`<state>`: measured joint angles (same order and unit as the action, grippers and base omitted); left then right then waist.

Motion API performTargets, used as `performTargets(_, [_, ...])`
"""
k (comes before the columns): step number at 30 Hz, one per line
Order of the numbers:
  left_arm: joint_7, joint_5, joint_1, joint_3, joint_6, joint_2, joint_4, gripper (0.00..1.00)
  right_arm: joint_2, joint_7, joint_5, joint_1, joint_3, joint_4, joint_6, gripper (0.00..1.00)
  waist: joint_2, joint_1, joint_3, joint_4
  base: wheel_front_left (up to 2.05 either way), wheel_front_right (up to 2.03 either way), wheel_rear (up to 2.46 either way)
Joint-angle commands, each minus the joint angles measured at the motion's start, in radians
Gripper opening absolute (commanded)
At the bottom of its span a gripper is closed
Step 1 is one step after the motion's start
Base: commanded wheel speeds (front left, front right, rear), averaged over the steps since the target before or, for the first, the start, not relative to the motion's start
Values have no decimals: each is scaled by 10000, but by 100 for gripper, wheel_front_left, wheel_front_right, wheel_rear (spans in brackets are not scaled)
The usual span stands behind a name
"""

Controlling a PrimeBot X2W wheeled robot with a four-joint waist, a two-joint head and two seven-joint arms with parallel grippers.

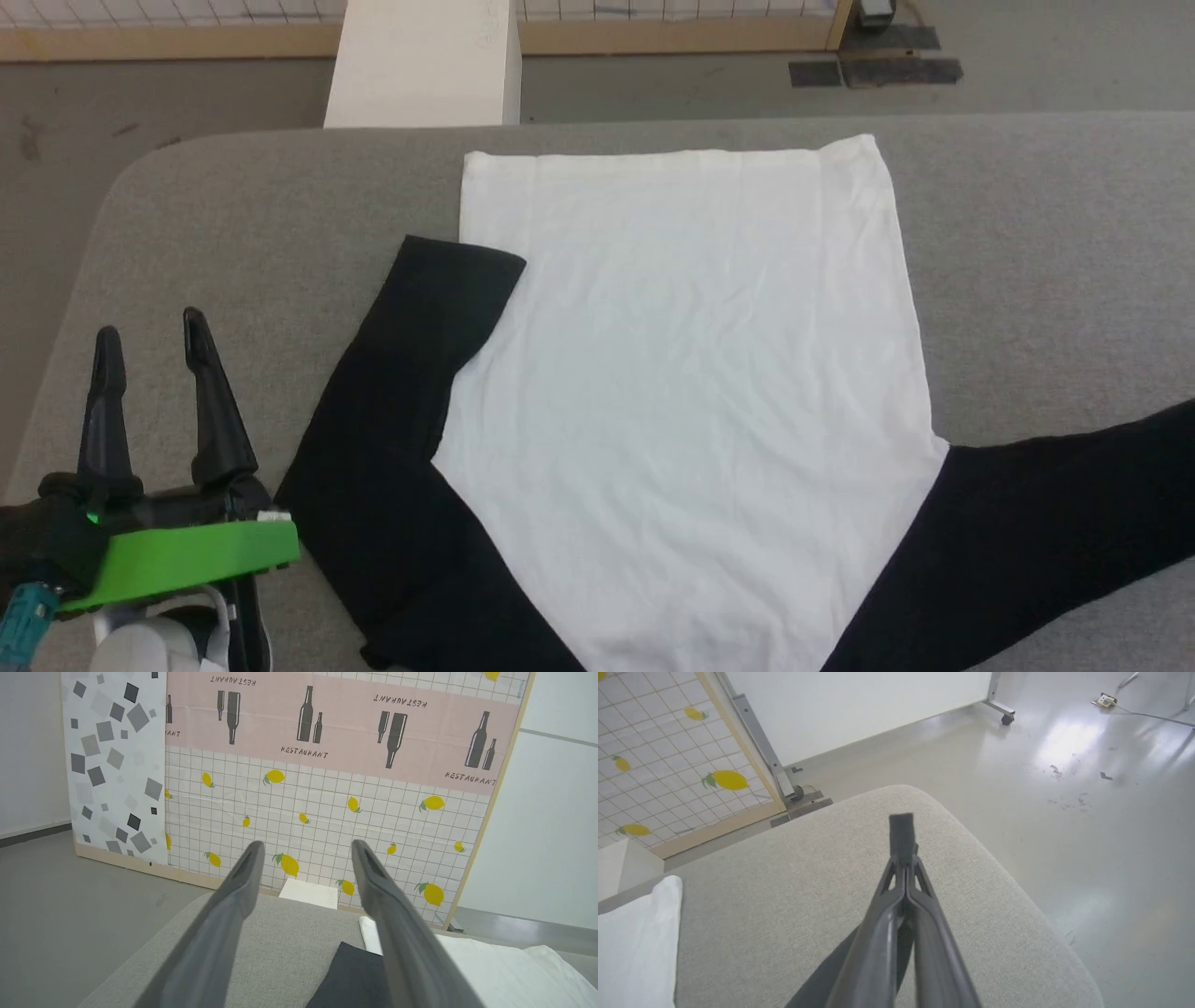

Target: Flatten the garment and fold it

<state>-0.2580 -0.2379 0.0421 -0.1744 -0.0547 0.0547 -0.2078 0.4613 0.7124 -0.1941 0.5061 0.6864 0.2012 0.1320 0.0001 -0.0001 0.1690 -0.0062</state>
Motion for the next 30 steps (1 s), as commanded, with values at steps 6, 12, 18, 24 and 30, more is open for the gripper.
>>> performTargets(6, [-38, -170, -326, 43, 159, -44, -65, 100, -461, 409, -1575, -596, -1764, -1714, -13, 0, -1, 1, -576, -110, 0, 0, 0])
performTargets(12, [-38, -172, -447, 95, 197, -44, -104, 100, -1099, 1240, -2811, -1036, -3781, -3148, -13, 0, -1, 1, -826, -172, 0, 0, 0])
performTargets(18, [-38, -230, -468, 211, 218, -44, -96, 100, -2375, 1735, -3244, -1377, -5883, -4186, -13, 0, -1, 1, -842, -132, 0, 0, 0])
performTargets(24, [-38, -301, -441, 366, 214, -45, -26, 100, -3460, 1675, -3693, -1577, -7905, -3906, -13, 0, -1, 1, -721, 135, 0, 0, 0])
performTargets(30, [-38, -418, -463, 471, 236, -45, 49, 100, -3932, 1000, -4004, -1524, -9567, -2787, -13, 0, -1, 1, -671, 487, 0, 0, 0])
